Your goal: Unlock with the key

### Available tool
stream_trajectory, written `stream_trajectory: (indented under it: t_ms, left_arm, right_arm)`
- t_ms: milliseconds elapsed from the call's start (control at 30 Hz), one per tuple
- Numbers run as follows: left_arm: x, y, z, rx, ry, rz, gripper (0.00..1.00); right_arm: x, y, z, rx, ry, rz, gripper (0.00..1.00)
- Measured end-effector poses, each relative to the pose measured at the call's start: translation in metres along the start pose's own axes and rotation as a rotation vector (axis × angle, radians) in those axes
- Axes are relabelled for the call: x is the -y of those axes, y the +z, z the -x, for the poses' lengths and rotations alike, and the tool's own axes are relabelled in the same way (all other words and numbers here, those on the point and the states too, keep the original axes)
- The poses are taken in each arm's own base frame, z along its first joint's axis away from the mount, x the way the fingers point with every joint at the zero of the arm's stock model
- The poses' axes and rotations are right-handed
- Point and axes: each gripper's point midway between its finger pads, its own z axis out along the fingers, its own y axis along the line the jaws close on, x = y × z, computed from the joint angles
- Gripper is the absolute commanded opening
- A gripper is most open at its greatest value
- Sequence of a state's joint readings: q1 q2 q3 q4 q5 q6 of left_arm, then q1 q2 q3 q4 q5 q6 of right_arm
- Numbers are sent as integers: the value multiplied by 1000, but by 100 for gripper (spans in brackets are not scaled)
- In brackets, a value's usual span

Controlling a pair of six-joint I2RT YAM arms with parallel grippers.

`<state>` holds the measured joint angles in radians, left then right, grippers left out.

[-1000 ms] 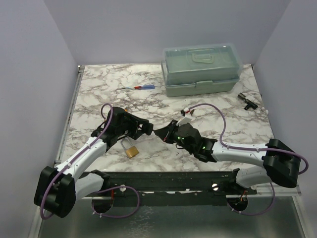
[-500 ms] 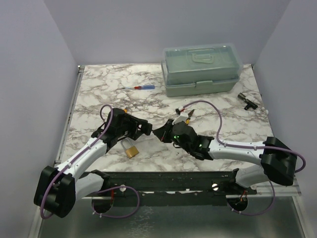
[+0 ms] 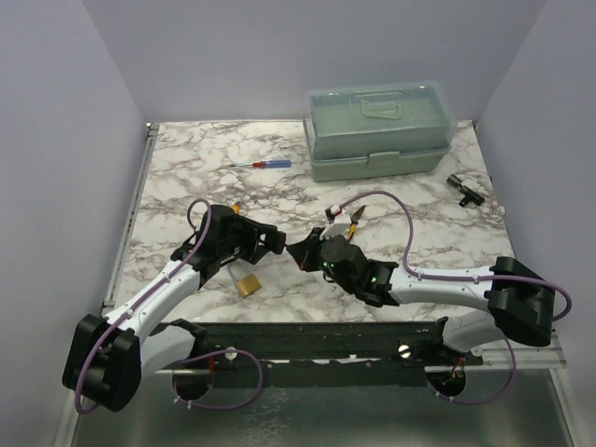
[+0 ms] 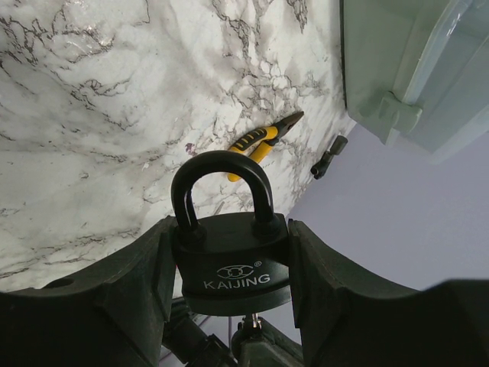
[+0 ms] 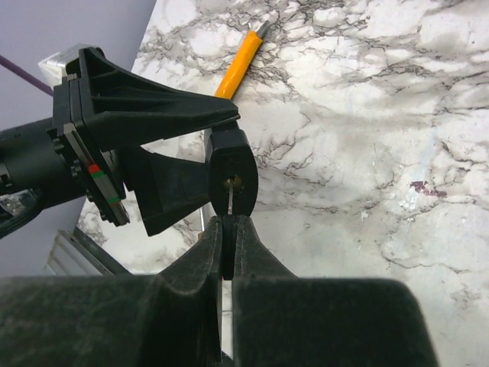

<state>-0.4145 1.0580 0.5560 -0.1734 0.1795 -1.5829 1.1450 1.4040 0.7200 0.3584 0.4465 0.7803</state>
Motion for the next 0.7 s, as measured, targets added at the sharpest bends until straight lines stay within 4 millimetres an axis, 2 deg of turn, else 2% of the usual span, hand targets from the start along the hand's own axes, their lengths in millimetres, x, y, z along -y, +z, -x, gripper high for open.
stream_trajectory:
  t_ms: [300, 533, 700]
  left_arm:
    - [3, -1, 3, 18, -27, -18, 0]
    - [-2, -1, 6, 30, -46, -19, 0]
    - [2, -2, 4, 20, -43, -37, 0]
  right_arm:
    - [-7, 3, 1, -18, 147, -37, 0]
    - [-5, 5, -3, 0, -18, 23, 0]
    - [-5, 2, 3, 15, -104, 39, 0]
